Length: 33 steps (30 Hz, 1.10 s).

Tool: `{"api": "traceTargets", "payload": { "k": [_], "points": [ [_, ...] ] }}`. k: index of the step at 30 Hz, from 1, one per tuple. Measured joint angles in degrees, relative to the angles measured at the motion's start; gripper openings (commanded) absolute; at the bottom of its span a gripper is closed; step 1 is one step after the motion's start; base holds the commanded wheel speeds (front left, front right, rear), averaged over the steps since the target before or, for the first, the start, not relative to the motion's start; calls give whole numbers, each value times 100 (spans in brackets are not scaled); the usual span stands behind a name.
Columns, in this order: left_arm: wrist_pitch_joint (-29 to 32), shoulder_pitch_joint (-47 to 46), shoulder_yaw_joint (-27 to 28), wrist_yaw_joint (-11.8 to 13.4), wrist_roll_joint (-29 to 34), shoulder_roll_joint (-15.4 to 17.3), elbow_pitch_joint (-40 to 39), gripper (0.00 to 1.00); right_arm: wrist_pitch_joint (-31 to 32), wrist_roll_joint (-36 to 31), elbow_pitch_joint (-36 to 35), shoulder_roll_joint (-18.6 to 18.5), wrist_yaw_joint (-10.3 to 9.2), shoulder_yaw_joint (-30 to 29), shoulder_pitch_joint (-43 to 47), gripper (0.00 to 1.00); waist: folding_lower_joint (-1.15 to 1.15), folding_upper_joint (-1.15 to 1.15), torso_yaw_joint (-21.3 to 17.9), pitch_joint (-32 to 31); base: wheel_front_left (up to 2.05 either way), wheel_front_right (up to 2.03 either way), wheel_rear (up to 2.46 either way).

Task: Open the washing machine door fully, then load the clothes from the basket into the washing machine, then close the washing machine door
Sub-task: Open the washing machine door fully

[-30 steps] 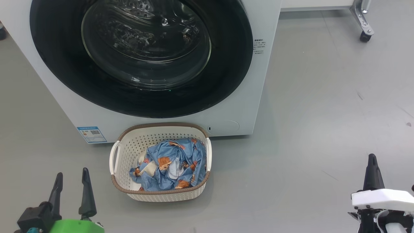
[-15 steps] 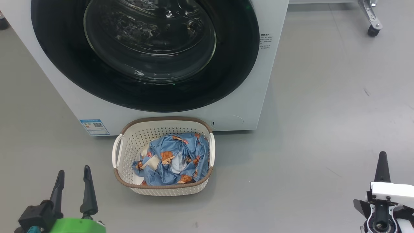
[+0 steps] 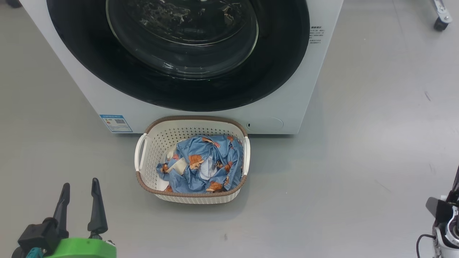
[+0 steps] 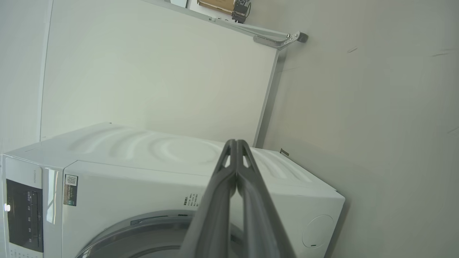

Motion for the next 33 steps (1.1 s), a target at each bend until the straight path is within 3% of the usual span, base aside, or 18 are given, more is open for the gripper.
{"api": "traceTargets", "payload": {
  "k": [20, 33],
  "points": [
    [0, -23, -216, 0, -24, 60, -244, 100, 627, 1211, -131, -492, 0, -692, -1014, 0, 0, 0, 376, 569, 0, 0, 0],
    [-1, -180, -202, 0, -119, 98, -508, 100, 1257, 1452, -71, -894, 0, -746, -1805, 0, 0, 0, 512, 1058, 0, 0, 0]
  ]
}}
